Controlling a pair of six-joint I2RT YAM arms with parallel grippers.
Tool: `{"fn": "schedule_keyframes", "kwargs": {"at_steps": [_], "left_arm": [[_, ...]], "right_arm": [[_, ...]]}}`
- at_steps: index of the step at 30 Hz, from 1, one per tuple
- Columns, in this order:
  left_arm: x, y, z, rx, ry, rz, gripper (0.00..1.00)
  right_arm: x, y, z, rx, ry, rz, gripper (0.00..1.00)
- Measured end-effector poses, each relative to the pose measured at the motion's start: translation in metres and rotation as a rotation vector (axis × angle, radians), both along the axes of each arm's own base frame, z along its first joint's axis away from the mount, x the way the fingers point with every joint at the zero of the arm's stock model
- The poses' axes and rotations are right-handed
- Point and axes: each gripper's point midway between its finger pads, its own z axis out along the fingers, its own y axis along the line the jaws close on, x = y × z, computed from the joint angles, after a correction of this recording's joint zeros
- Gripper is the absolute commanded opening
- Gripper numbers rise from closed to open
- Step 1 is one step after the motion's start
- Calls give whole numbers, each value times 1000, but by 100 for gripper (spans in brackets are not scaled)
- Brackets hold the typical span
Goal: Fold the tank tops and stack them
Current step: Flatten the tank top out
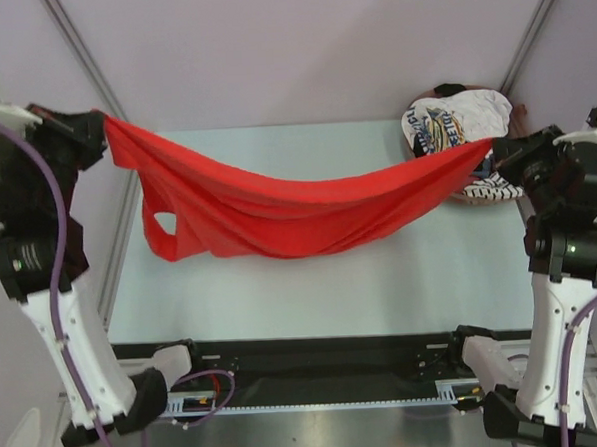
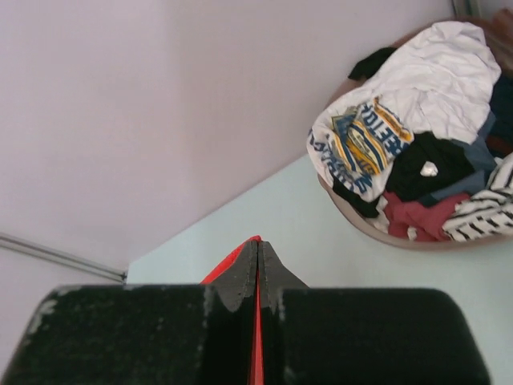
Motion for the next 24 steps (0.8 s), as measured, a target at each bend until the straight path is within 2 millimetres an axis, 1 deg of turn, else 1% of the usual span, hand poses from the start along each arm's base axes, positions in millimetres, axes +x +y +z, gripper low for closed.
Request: {"fn": "schedule_keyframes", "kwargs": {"at_steps": [1,2,3,4,5,6,7,8,9,10,11,13,14,17,18,20,22,24], "left_arm": [[14,1,4,-2,7,-12,0],[33,3,4,-5,24,-26,0],[54,6,-1,-10,48,-35,0],[73,9,-12,-19,89,-40,0],[91,12,-26,-29,134,-47,0],[109,16,-47,-42,194,-48,0],[124,19,-75,-57,264,-49,0],[131,19,-105,-68,337,-51,0],[134,19,-138,-82,408,-51,0],[130,18,-166,-91,472,-51,0],[124,14,-201,-102,549,-53,0],[108,4,-251,-112,644,-64,0],[99,-3,-273,-114,689,-73,0],[85,-16,-315,-118,747,-92,0],[85,-18,-325,-120,756,-93,0],[89,-17,-341,-123,772,-84,1],[102,-14,-351,-124,779,-70,0],[115,-11,-363,-121,795,-57,0]], "right_arm": [[9,-2,8,3,-6,0,0],[20,-4,15,11,-5,0,0],[23,-4,17,12,-6,0,0],[30,-6,16,16,2,0,0],[36,-7,11,23,20,0,0],[42,-8,3,30,47,2,0],[46,-7,-7,35,74,7,0],[48,-6,-19,41,102,12,0],[49,-4,-33,47,134,18,0],[50,-2,-45,51,153,24,0],[49,0,-62,57,186,29,0],[46,4,-101,73,265,41,0],[46,6,-117,78,295,44,0],[44,7,-172,90,407,42,0],[43,7,-187,91,439,39,0],[44,4,-210,94,491,26,0],[49,1,-225,92,517,14,0],[57,-2,-232,89,522,5,0]]}}
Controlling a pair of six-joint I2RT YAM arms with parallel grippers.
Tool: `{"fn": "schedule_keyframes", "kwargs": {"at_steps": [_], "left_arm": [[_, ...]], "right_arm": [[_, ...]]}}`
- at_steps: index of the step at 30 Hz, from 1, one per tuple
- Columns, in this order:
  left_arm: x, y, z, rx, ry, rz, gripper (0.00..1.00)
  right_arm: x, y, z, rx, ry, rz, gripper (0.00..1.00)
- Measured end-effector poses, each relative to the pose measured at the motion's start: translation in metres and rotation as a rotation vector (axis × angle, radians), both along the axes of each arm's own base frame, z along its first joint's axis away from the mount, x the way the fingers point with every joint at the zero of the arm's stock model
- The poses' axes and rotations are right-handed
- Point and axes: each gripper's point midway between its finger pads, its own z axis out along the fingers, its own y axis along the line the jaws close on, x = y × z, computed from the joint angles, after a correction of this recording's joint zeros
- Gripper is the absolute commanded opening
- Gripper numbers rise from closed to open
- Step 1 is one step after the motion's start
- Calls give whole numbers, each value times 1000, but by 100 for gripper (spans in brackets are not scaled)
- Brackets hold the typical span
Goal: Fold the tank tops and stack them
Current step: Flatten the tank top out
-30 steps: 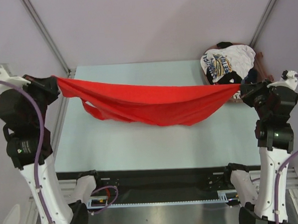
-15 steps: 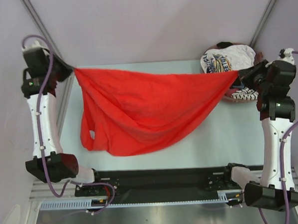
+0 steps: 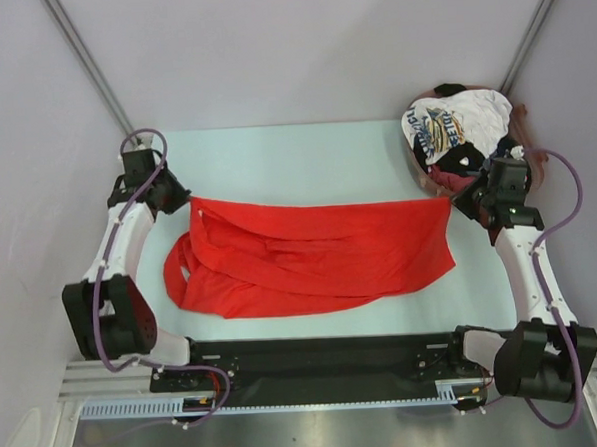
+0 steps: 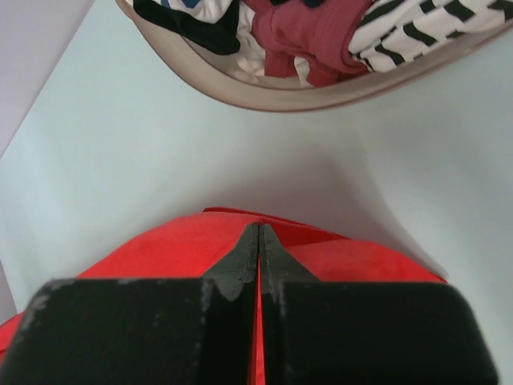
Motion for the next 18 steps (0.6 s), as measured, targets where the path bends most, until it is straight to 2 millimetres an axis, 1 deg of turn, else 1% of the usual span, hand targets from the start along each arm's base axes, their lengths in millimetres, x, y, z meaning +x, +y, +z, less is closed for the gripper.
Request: {"fn": "schedule_keyframes", "kwargs": {"at_steps": [3,6,8,11,12,13,14,15,17,18], "left_arm": [[26,1,-8,8,21,4,0],[60,3,-2,17,-1,14,0],[77,6,3,19,-21,25,1],[99,8,11,18,-46,33,54],[104,7,12,19,-52,29,74],[109,7,11,22,-54,27,81],[110,6,11,23,-54,30,85],[109,5,7,28,-44,35,87],[103,-4,4,45,-33,23,86],[98,-11,2,56,-32,11,84]], "right_arm": [[14,-4,-5,-8,-11,-11,0],[26,-10,-13,-18,-5,-30,0],[32,-14,-18,-23,2,-41,0],[41,-20,-23,-24,1,-59,0],[43,-22,-23,-22,-2,-64,0],[46,-22,-23,-20,-7,-66,0],[48,-23,-24,-20,-10,-66,0],[49,-23,-24,-19,-13,-68,0],[51,-23,-24,-16,-19,-70,0],[52,-22,-23,-16,-23,-69,0]]}}
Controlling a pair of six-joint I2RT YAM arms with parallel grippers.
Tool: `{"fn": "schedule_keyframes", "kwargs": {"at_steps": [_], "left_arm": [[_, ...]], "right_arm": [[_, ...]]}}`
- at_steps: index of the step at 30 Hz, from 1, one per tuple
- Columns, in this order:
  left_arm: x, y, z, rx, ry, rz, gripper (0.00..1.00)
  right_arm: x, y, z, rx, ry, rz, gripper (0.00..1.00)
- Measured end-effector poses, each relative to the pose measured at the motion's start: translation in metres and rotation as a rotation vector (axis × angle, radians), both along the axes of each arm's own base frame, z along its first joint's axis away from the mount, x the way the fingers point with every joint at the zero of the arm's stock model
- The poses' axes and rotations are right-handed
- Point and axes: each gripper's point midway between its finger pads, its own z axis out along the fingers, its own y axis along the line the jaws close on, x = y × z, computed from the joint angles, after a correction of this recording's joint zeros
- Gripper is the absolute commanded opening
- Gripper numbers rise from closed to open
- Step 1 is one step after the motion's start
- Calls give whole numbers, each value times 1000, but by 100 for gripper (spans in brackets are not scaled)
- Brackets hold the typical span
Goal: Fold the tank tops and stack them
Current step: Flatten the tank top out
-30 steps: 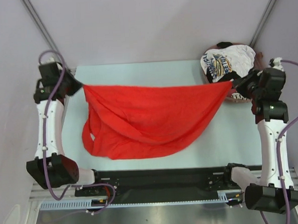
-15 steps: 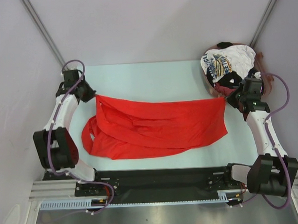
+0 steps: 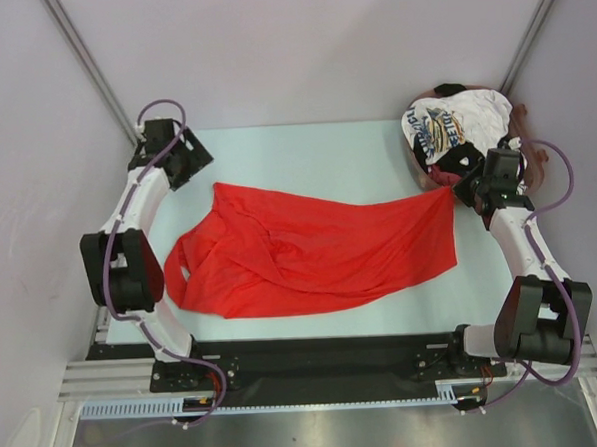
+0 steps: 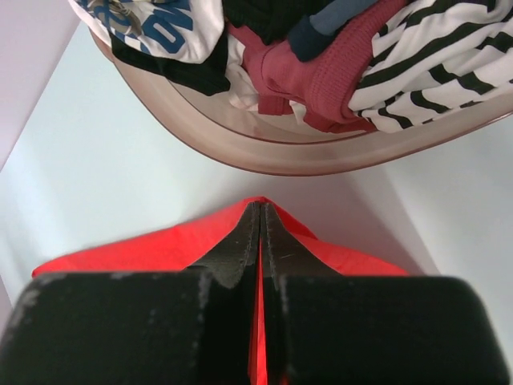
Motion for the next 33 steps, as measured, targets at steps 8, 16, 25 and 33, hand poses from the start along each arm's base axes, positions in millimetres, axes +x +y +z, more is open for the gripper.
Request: {"fn": "schedule_keyframes", "kwargs": {"at_steps": [8,16,25,33], "left_arm": [[-91,-121,7,-27,-51,-299,65],[-125,-142,-46,-95,29,-338,61],[-115,-155,-85,-140,91,-336,60],[-124,-161,-125,-179,172,-320,56]], "right_arm": [[2,1,2,5,-12,7,0],[4,1,7,18,-32,19,0],[5,2,9,30,-44,26,0],[6,1,11,33,-55,25,0]]}}
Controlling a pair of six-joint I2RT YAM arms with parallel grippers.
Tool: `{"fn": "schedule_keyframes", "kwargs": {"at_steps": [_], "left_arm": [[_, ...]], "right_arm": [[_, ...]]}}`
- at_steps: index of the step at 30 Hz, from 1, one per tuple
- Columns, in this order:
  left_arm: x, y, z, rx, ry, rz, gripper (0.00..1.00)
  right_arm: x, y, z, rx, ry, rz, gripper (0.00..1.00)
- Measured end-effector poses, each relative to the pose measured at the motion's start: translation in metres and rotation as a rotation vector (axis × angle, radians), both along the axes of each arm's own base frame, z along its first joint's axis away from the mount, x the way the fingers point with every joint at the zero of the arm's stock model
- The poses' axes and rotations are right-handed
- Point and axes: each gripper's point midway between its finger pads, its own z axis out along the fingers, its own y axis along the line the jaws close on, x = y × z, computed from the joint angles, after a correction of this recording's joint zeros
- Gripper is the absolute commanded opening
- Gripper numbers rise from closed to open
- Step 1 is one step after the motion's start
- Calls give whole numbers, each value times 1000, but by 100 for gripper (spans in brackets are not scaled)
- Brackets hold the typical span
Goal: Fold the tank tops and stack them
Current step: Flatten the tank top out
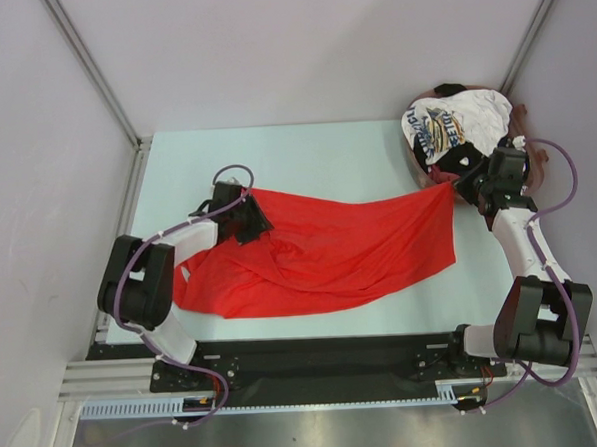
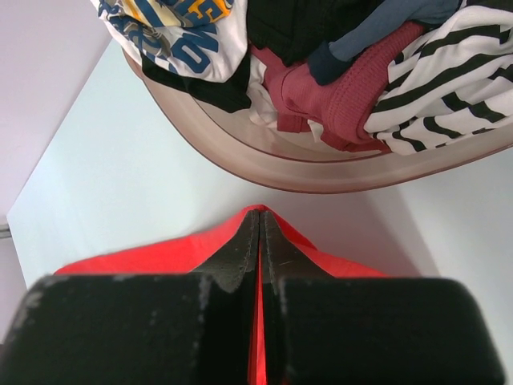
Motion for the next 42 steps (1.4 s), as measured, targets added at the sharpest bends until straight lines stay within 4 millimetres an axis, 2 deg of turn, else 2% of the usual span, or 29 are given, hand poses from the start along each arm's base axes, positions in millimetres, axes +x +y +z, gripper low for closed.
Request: {"fn": "schedule_keyframes", "kwargs": {"at_steps": [3,6,10,15,18,19,22,24,28,32,36,42], "left_arm": [[-6,-1,-11,2,29,2,56],[-5,-5,-12,-8,28,-1,56],[-5,-17,-15,-31,26,-17,49],[-9,-28,-21,-41,41,-34,33],[-9,-31,-21,-47,38,-36,16],[-8,-31,-21,-46,35,-34,13],[-7,-26,-23,-22,33,-18,17],[-7,-21,-25,7,35,-6,25],[-6,-14,-25,45,37,7,25],[3,-18,-14,40,8,-2,0],[11,-22,-6,29,-19,-6,0],[9,-18,-5,50,-19,-13,0]], "right_arm": [[0,0,-1,3,1,2,0],[-1,1,-2,6,4,3,0],[-1,1,-3,7,6,1,0],[-2,-1,-4,8,7,-2,0],[-2,-1,-3,9,5,-2,0],[-2,-2,-3,9,5,-3,0],[-2,-1,-3,10,5,-2,0],[-2,-1,-3,11,4,0,0],[-1,-1,-3,12,3,3,0],[-1,0,-3,13,1,4,0],[-1,1,-2,16,0,8,0],[-1,1,-2,17,-1,13,0]]}}
